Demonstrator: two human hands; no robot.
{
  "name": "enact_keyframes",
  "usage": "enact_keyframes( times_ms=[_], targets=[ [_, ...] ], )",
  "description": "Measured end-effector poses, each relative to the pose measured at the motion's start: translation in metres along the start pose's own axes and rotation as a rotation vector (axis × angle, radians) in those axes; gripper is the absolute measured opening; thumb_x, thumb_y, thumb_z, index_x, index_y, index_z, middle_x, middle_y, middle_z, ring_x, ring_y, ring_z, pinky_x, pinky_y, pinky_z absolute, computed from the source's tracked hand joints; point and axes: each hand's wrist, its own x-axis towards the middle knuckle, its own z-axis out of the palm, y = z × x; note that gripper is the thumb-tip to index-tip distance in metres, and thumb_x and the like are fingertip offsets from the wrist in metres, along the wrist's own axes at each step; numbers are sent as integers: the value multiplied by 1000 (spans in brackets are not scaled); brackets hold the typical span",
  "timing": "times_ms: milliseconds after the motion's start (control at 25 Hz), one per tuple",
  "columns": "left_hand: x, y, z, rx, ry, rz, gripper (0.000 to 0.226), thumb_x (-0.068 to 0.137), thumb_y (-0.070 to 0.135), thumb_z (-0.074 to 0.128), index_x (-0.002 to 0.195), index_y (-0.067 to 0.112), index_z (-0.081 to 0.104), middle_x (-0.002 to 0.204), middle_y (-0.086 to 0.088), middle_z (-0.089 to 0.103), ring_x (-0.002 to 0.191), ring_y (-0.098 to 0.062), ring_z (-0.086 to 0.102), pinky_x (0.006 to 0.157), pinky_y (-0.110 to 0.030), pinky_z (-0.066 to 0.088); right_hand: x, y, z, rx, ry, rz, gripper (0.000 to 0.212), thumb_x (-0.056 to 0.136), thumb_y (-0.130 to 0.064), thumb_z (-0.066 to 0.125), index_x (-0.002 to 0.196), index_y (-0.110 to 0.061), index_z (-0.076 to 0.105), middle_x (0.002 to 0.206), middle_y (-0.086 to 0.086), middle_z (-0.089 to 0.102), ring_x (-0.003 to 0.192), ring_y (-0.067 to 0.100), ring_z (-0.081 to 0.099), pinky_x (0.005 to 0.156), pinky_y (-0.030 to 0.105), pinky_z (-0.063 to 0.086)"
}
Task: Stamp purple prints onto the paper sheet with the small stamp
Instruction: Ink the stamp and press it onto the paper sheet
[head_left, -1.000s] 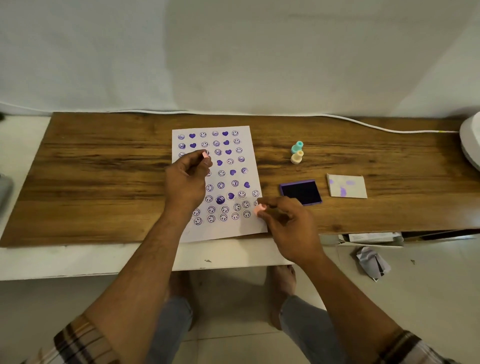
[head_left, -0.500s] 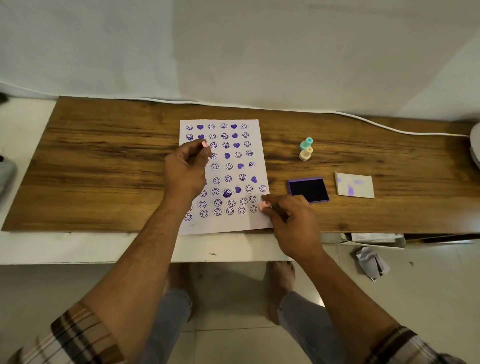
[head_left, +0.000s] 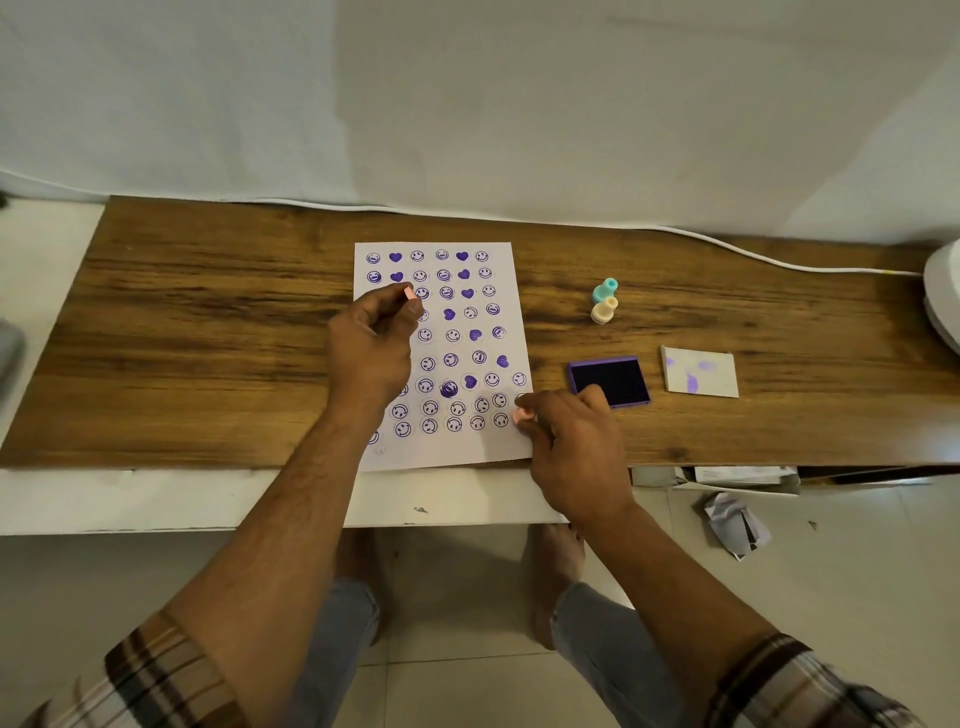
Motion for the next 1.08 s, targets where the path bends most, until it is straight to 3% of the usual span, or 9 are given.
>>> enact_keyframes(
  times_ms=[160,240,360,440,560,640,800,920,1080],
  targets=[
    [-6,0,1,7,-30,-14,25,95,12,73,119,7,75,101,-3,78,87,0,73,74,-16,55,-1,-8,-5,67,-64,104,27,92,-23,81,118,-20,76,107,-3,75,96,18,55,69,30,55],
    [-7,-2,2,5,-50,-21,26,95,11,73,120,8,75,103,-4,79,85,2,72,74,-15,54,6,-12,-13,333,44,347,23,94,-26,79,117,-30,75,102,-14,67,92,12,62,66,19,53],
    [-9,0,12,10,-104,-30,28,93,10,75,121,9,76,110,-7,79,98,-11,74,88,-24,58,33,-17,-31,811,320,630,25,92,-23,82,113,-34,74,99,-19,77,95,-3,70,66,9,54],
    [-16,3,25,41,-170,-37,30,91,12,78,121,14,77,111,-2,80,102,-11,75,89,-25,58,45,-21,-37,1000,354,731,29,88,-19,83,113,-31,76,101,-24,79,99,-3,74,77,16,60],
    [-28,1,40,82,-303,-66,33,89,11,79,119,22,78,109,10,79,102,0,74,93,-22,58,50,-24,-34,1079,258,891,25,86,-22,83,110,-31,78,106,-14,81,108,9,74,92,35,62],
    [-33,-1,45,94,-349,-78,32,88,11,80,116,27,79,107,13,79,102,-1,74,96,-26,58,49,-18,-33,1113,218,888,24,87,-23,83,110,-30,79,106,-11,82,109,15,74,89,36,61],
    [-36,-2,53,79,-378,-90,32,86,9,82,112,28,79,105,8,81,101,-7,76,98,-33,59,51,-8,-37,1149,168,798,27,89,-17,82,113,-28,79,105,-14,82,99,4,75,72,20,60],
    [-39,-1,56,74,-411,-91,29,85,13,82,103,36,79,99,13,82,98,-7,77,97,-38,60,52,-8,-37,1112,127,728,25,89,-16,81,107,-34,79,108,-14,81,106,5,74,84,26,62],
    [-38,-2,60,20,-401,-105,28,86,12,81,113,20,80,106,2,82,101,-18,78,98,-45,60,52,-3,-37,1077,102,681,25,89,-18,81,105,-36,78,108,-16,81,107,1,73,87,24,59]
  ],
)
